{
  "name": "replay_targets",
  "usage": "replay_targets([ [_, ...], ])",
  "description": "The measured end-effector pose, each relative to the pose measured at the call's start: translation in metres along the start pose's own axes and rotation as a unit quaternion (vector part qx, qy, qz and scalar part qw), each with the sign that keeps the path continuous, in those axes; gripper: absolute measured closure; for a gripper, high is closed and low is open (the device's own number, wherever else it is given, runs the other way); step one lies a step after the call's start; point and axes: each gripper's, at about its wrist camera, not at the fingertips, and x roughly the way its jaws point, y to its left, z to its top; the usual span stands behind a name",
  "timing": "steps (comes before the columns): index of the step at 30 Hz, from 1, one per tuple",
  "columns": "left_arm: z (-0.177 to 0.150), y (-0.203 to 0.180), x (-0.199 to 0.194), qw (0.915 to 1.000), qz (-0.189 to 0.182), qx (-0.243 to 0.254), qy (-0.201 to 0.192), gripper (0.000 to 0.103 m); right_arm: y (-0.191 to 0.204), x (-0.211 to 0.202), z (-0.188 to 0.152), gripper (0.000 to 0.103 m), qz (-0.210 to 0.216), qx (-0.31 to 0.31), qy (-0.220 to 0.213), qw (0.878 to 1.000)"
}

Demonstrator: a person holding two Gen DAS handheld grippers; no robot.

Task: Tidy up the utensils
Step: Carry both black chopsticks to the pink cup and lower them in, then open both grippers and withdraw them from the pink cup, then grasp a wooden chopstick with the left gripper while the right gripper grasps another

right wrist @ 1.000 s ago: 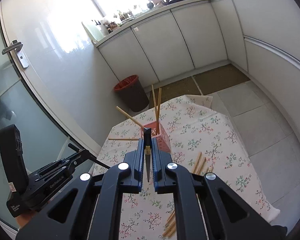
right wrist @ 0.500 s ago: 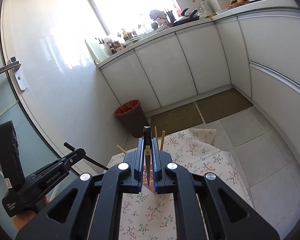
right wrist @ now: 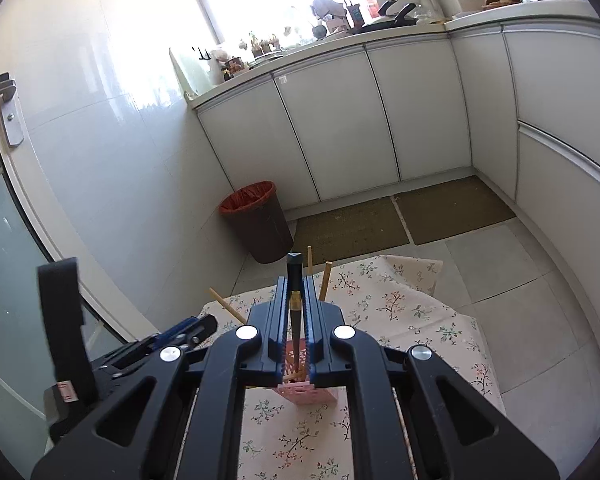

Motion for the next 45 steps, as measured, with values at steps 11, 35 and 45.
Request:
replay_targets([
  [11, 0.015, 0.028, -0.037, 0.998, 0.014, -0.043, -0.044, 0.068, 0.017, 0.057, -0.018, 0.092, -0.002, -0.035, 0.022, 0.999],
  [35, -0.01, -0.006, -0.137, 0.9905, 0.069, 0.001, -0.119, 0.03, 0.038, -0.078, -0.026, 0.032, -0.096, -0.064, -0.064, 0.991],
  [45, -0.038, -0.016, -0.16, 0.99, 0.064, -0.001, -0.126, 0.007, 0.016, -0.114, -0.039, 0.007, -0.134, -0.014, -0.068, 0.989],
])
